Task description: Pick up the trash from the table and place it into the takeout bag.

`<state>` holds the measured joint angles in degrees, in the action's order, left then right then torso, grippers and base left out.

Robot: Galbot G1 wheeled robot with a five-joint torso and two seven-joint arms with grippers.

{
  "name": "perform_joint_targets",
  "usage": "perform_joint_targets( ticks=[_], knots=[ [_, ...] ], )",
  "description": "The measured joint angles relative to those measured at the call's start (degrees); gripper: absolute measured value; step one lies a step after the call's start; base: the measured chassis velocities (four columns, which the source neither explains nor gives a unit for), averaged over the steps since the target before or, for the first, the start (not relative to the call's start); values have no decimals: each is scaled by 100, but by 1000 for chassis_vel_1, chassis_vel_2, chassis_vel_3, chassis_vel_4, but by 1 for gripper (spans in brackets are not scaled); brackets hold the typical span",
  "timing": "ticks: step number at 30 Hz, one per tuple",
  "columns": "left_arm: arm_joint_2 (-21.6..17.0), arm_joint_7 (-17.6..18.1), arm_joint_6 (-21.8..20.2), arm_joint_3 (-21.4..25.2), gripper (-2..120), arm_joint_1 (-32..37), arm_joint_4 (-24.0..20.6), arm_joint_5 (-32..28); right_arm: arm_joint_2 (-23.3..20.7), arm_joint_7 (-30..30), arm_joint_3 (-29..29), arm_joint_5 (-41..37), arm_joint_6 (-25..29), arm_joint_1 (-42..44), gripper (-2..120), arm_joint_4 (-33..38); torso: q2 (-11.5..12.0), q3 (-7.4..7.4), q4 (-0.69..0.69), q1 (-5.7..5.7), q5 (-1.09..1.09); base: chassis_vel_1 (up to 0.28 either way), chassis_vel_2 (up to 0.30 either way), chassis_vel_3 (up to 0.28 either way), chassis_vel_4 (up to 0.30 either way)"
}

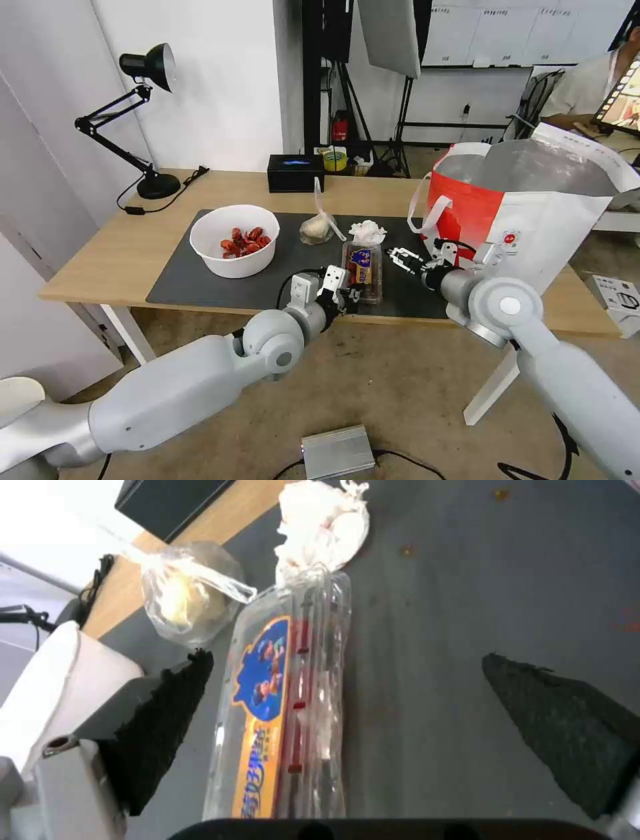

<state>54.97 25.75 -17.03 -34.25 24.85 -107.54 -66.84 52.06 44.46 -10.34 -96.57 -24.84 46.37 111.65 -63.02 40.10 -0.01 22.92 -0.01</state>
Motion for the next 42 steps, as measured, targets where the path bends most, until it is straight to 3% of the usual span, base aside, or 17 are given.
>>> perform_joint_targets(
  ticks=[18, 42],
  knots=[
    [-22, 13, 13, 110, 0, 129, -6, -55, 516, 301, 385, -198, -429, -859, 100, -767, 0, 0, 1, 0, 0, 0, 0, 0, 0],
    [-35, 38, 25, 172, 0, 179, -77, -92, 1013, 644, 654, -178, -624, -1324, 100, -1434, -1, 0, 1, 0, 0, 0, 0, 0, 0]
  ],
)
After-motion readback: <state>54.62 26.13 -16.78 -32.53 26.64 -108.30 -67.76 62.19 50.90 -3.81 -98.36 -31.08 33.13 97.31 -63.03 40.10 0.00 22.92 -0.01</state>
